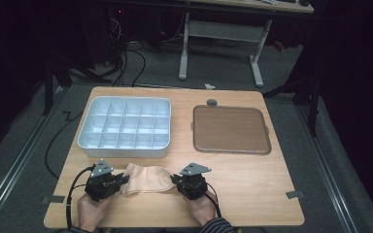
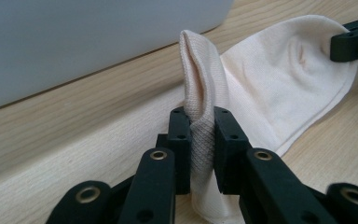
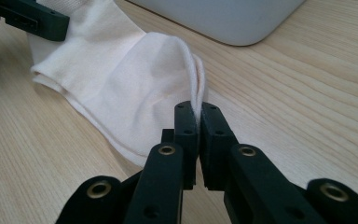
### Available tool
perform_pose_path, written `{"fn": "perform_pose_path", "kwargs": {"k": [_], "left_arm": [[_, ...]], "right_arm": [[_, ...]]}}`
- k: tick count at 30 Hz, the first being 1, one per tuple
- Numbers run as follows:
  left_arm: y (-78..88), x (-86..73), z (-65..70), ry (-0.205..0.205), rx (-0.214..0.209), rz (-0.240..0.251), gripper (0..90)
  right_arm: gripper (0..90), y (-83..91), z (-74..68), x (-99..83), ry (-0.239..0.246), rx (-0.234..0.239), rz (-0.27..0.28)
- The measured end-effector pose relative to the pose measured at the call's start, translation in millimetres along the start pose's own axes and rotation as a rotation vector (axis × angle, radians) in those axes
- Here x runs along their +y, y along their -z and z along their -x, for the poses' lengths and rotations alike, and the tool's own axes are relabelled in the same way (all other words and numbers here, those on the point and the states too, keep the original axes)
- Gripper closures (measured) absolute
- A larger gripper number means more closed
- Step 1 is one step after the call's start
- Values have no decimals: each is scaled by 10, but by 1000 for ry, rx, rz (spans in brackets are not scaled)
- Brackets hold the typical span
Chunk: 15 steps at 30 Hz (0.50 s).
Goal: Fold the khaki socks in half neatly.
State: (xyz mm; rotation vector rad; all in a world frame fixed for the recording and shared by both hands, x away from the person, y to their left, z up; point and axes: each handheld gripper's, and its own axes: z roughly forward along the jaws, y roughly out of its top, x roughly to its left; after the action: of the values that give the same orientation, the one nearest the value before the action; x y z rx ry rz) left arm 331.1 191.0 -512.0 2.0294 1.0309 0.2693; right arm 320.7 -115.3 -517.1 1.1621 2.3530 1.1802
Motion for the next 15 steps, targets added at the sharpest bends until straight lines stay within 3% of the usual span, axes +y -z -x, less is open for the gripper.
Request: {"fn": "perform_pose_path", "kwargs": {"k": [9, 15], "left_arm": [[-101, 106, 122, -26, -23, 1, 793], [-184, 158, 202, -19, -36, -4, 793]], "right_arm": [[864, 132, 120, -61, -15, -30, 6], [864, 207, 203, -96, -31, -36, 6]]}}
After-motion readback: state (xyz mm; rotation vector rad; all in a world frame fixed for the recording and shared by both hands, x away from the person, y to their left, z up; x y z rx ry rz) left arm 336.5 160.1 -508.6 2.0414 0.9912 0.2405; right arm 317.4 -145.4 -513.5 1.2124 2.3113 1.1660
